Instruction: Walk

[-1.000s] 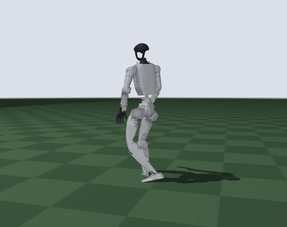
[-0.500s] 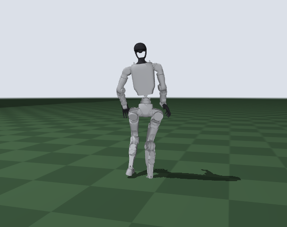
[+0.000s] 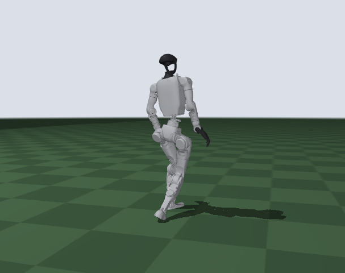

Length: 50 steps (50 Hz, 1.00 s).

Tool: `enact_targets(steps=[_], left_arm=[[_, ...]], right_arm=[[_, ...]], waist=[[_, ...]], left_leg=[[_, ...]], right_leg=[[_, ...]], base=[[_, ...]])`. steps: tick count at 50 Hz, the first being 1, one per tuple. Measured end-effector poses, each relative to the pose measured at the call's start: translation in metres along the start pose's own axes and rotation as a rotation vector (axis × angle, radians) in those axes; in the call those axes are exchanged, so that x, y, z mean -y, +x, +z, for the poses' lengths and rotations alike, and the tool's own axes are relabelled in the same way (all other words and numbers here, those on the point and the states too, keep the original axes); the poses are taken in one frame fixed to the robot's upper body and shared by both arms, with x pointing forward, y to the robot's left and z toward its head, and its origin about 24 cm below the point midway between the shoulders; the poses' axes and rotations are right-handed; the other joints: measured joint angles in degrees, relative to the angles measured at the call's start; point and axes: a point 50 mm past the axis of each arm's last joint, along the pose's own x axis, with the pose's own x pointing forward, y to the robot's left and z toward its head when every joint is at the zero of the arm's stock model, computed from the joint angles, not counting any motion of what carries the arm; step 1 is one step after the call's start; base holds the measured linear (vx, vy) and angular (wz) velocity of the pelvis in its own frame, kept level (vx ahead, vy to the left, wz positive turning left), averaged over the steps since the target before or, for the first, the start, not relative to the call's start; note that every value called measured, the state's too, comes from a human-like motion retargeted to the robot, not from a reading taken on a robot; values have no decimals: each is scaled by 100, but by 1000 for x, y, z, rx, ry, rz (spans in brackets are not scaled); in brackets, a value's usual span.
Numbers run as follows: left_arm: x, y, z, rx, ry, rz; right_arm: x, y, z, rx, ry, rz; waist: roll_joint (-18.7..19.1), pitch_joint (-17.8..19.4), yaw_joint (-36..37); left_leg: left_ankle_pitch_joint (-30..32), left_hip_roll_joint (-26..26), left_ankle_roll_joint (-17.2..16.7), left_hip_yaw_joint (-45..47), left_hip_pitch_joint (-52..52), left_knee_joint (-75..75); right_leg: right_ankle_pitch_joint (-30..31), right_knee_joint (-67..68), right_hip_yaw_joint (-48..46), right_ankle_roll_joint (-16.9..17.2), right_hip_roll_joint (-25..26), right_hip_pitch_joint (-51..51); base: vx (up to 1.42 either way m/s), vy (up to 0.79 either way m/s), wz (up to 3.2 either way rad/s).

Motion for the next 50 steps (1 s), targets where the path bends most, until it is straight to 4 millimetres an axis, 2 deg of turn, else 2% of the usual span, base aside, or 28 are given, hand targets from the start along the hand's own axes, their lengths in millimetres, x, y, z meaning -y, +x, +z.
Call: enact_targets(steps=[2,5,8,11,15,18,20,25,30,35,41,45,50], left_arm=[[7,-3,3,31,37,-34],[14,-6,13,104,104,-83],[15,-5,28,203,184,-118],[14,-4,43,297,255,-138],[10,-3,62,403,301,-143],[5,-3,76,472,303,-140],[-1,-2,84,511,297,-133],[-4,-3,95,574,304,-114],[2,-3,92,563,326,-119],[14,-4,74,483,345,-149],[25,-6,57,391,349,-171],[29,-7,54,347,331,-173],[33,-8,55,315,285,-180]], right_arm=[[-1,0,5,25,1,9],[1,2,14,69,-3,14],[8,5,23,108,-3,4],[15,7,28,136,-3,-10],[21,8,28,148,-4,-28],[24,8,24,136,-7,-41],[26,9,21,124,-11,-51],[23,7,8,80,-40,-47],[16,3,-5,44,-82,-21],[9,0,-8,57,-143,0],[8,1,4,137,-214,14],[12,3,14,196,-266,10],[17,5,19,244,-330,10]], waist=[[-74,-3,-44],[-76,-21,-98],[45,-11,-159],[243,40,-271],[510,121,-443],[710,153,-518],[907,137,-486],[939,-12,-495],[1022,-178,-457],[1309,21,-390],[1841,484,-86],[2088,736,182],[2154,951,488]], left_leg=[[-148,41,65,184,146,28],[-356,193,95,460,398,-38],[-438,391,49,674,832,-427],[-524,595,-38,842,1304,-769],[-653,836,-187,1058,1863,-1102],[-734,1016,-310,1246,2225,-1376],[-729,1193,-384,1404,2474,-1710],[-996,1208,-485,1810,2716,-1646],[-1175,1387,-591,2083,2911,-1103],[-746,2109,-927,1950,2904,759],[341,3091,-1211,1276,2246,3683],[498,3329,-1077,792,1712,4673],[156,3083,-726,187,1113,4897]], right_leg=[[374,665,-419,155,-446,-280],[542,1537,-1096,-27,-1311,-796],[207,1925,-1669,-513,-2181,-1317],[-255,1778,-2135,-876,-2720,-1729],[-668,945,-2695,-1040,-2991,-2164],[-654,-35,-3130,-953,-2912,-2407],[-481,-981,-3478,-851,-2612,-2472],[-285,-2175,-3903,-554,-2450,-2812],[-18,-2038,-3991,-797,-2280,-2771],[-197,-1674,-3770,-1263,-1566,-2211],[-384,-1604,-3317,-1731,-221,-1502],[-326,-1796,-2761,-1773,501,-1072],[-143,-2087,-1851,-1502,942,-555]], base=[[34,-4,-99],[34,-3,-108],[35,-2,-108],[35,-4,-97],[34,-8,-89],[33,-11,-88],[33,-13,-99],[32,-14,-82],[38,-14,-77],[42,-13,-109],[40,-3,-154],[39,10,-181],[32,18,-200]])
